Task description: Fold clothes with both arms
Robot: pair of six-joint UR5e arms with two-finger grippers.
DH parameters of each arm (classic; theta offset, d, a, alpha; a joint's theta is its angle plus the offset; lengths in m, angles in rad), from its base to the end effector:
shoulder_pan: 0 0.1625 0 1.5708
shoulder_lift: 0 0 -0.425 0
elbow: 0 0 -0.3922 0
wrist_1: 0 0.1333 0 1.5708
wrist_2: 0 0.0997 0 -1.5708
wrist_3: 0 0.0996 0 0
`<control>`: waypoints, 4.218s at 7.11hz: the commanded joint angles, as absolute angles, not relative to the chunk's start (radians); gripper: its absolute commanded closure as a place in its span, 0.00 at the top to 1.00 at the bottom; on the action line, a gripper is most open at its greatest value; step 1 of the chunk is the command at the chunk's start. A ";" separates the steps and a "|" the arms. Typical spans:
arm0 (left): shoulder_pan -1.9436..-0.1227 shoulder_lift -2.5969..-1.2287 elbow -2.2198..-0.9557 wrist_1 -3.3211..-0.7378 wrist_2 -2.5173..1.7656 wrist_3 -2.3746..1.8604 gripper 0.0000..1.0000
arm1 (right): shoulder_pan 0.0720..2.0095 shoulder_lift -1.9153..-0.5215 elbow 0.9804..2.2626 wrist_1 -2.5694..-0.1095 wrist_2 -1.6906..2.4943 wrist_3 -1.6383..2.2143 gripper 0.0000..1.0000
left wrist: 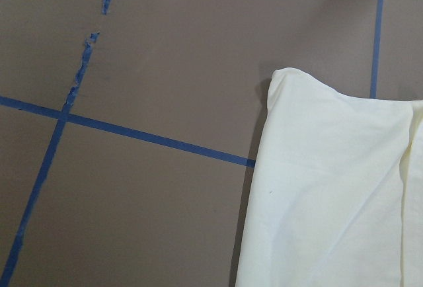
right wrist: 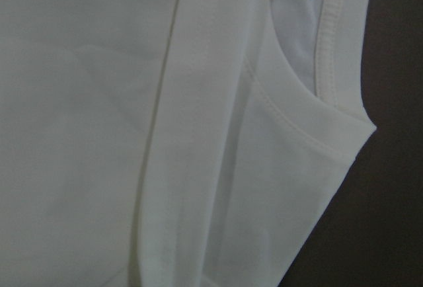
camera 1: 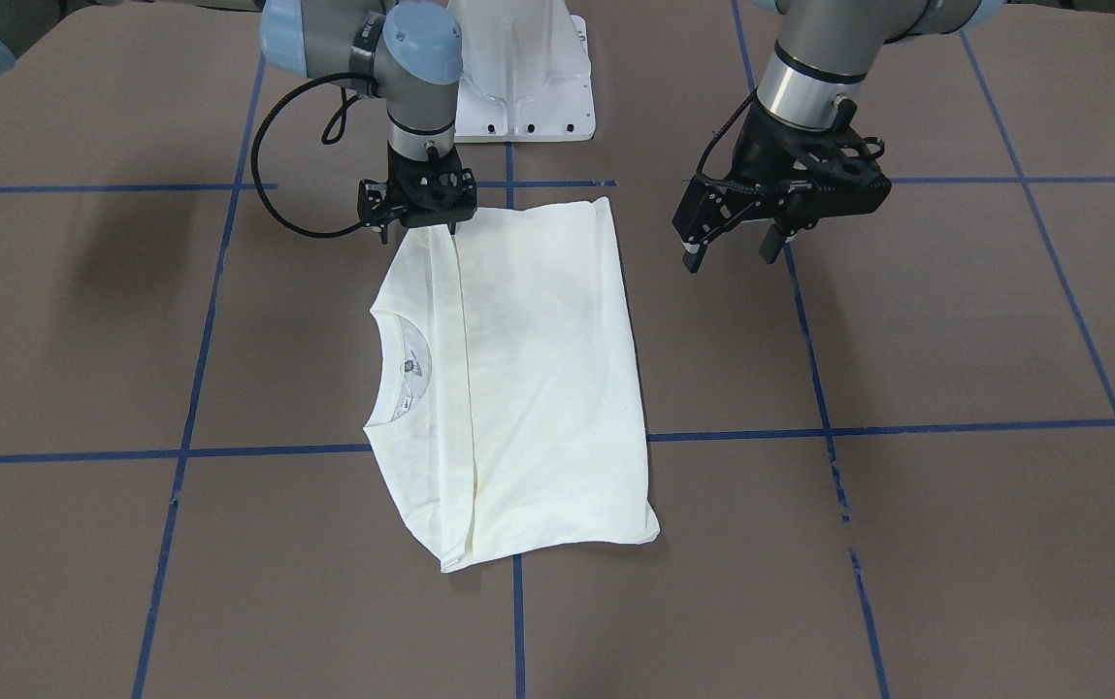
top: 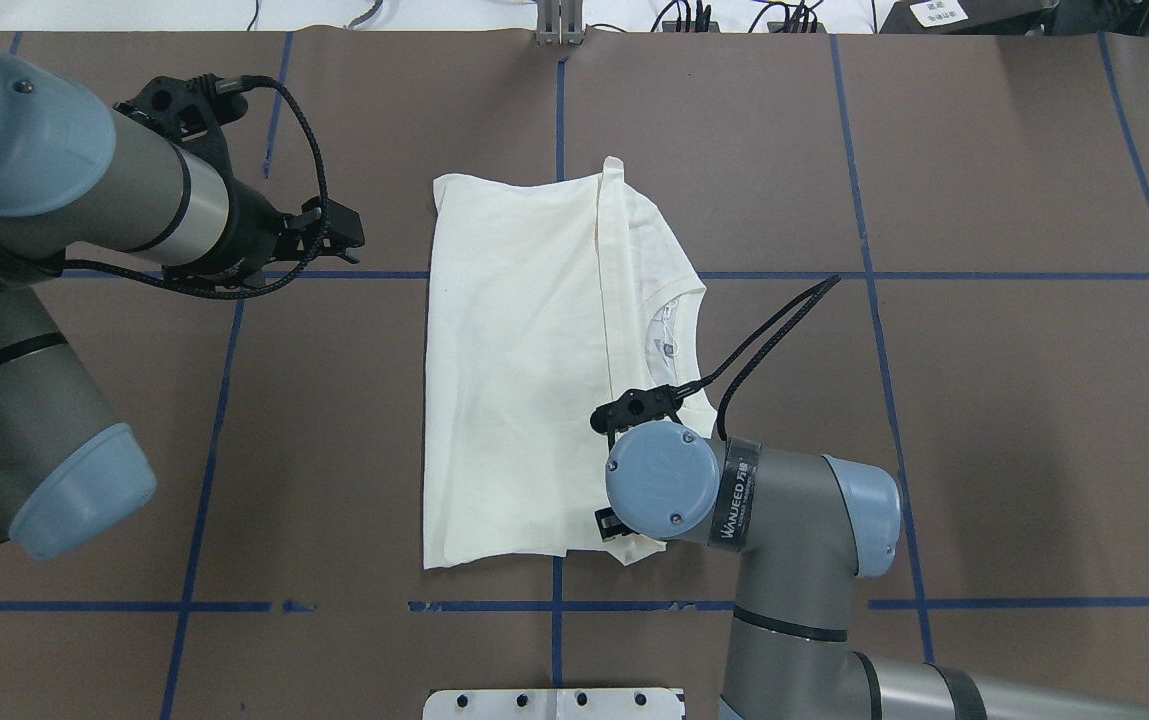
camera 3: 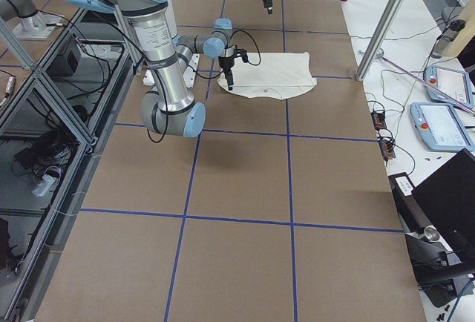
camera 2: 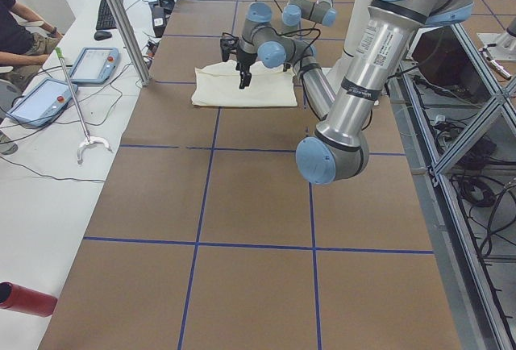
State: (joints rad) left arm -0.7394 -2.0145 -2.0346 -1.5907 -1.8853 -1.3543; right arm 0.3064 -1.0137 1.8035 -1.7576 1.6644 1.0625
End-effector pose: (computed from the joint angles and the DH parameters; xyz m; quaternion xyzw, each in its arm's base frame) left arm 0.3444 -0.4528 0.2144 0.0788 0.4567 -0.1607 0.8715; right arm -0.5720 -0.3110 0.2698 0.0765 -0.2901 -0.1100 0.9476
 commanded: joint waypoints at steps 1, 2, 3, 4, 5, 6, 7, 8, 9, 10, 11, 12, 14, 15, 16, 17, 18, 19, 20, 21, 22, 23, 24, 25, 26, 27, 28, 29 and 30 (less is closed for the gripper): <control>-0.730 -2.016 -2.034 -1.591 -1.885 -1.356 1.00 | 0.336 -1.031 1.783 -1.759 1.667 1.054 1.00; -0.727 -2.016 -2.034 -1.592 -1.885 -1.358 1.00 | 0.354 -1.046 1.778 -1.759 1.669 1.037 1.00; -0.716 -2.017 -2.034 -1.592 -1.885 -1.365 1.00 | 0.388 -1.046 1.787 -1.767 1.698 1.016 1.00; -0.713 -2.019 -2.036 -1.592 -1.885 -1.368 1.00 | 0.412 -1.033 1.796 -1.790 1.735 0.996 1.00; -0.713 -2.019 -2.036 -1.592 -1.885 -1.367 1.00 | 0.420 -1.032 1.802 -1.792 1.736 0.989 1.00; -0.713 -2.019 -2.034 -1.592 -1.885 -1.365 1.00 | 0.429 -1.020 1.802 -1.787 1.735 0.988 1.00; -0.712 -2.019 -2.034 -1.592 -1.885 -1.367 1.00 | 0.431 -1.009 1.801 -1.779 1.732 0.964 1.00; -0.709 -2.019 -2.034 -1.592 -1.885 -1.367 1.00 | 0.446 -0.988 1.793 -1.778 1.732 0.953 1.00; -0.678 -2.014 -2.033 -1.595 -1.884 -1.380 1.00 | 0.448 -0.979 1.804 -1.776 1.744 0.954 1.00; -0.598 -1.999 -2.026 -1.620 -1.881 -1.496 1.00 | 0.449 -0.980 1.846 -1.772 1.784 0.968 1.00; -0.519 -1.993 -2.016 -1.708 -1.876 -1.678 1.00 | 0.457 -0.989 1.897 -1.772 1.824 0.972 1.00; -0.383 -1.959 -1.990 -1.773 -1.820 -1.836 1.00 | 0.468 -0.991 1.913 -1.772 1.853 0.989 1.00; -0.253 -1.954 -1.967 -1.767 -1.704 -1.897 0.94 | 0.472 -0.992 1.919 -1.772 1.853 0.992 1.00; -0.224 -1.959 -1.953 -1.731 -1.675 -1.923 0.89 | 0.474 -0.996 1.919 -1.772 1.852 1.003 1.00; -0.198 -1.970 -1.941 -1.679 -1.646 -1.922 0.83 | 0.477 -1.000 1.919 -1.770 1.852 1.026 1.00; -0.209 -1.970 -1.940 -1.677 -1.640 -1.921 0.75 | 0.485 -0.999 1.919 -1.770 1.853 1.028 1.00; -0.224 -1.968 -1.940 -1.675 -1.640 -1.916 0.67 | 0.488 -1.000 1.919 -1.770 1.852 1.026 1.00; -0.241 -1.968 -1.940 -1.675 -1.638 -1.913 0.60 | 0.494 -0.999 1.919 -1.770 1.852 1.026 1.00; -0.253 -1.968 -1.940 -1.674 -1.638 -1.908 0.59 | 0.495 -1.000 1.917 -1.770 1.852 1.026 1.00; -0.253 -1.968 -1.930 -1.675 -1.637 -1.907 0.59 | 0.495 -1.000 1.919 -1.770 1.852 1.026 1.00; -0.250 -1.970 -1.907 -1.677 -1.638 -1.907 0.59 | 0.495 -1.000 1.917 -1.770 1.852 1.026 1.00; -0.249 -1.971 -1.899 -1.677 -1.638 -1.907 0.59 | 0.495 -1.006 1.917 -1.770 1.850 1.026 1.00; -0.245 -1.971 -1.898 -1.678 -1.640 -1.905 0.58 | 0.495 -1.008 1.917 -1.770 1.851 1.028 1.00; -0.242 -1.977 -1.899 -1.678 -1.641 -1.905 0.57 | 0.495 -1.008 1.917 -1.770 1.852 1.028 1.00; -0.241 -1.986 -1.899 -1.677 -1.643 -1.907 0.57 | 0.495 -1.008 1.917 -1.770 1.850 1.028 1.00; -0.238 -1.987 -1.899 -1.675 -1.643 -1.907 0.55 | 0.495 -1.008 1.917 -1.770 1.850 1.028 1.00; -0.224 -1.985 -1.898 -1.677 -1.641 -1.908 0.53 | 0.497 -1.008 1.919 -1.770 1.850 1.028 1.00; -0.224 -1.982 -1.898 -1.675 -1.641 -1.908 0.52 | 0.495 -1.006 1.919 -1.770 1.851 1.028 1.00; -0.222 -1.980 -1.898 -1.675 -1.641 -1.908 0.49 | 0.495 -1.006 1.921 -1.770 1.852 1.028 1.00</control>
State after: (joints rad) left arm -0.2255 -1.9827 -1.8978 -1.6756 -1.6415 -1.9080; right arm 0.4958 -1.0070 1.9192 -1.7702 1.8509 1.0278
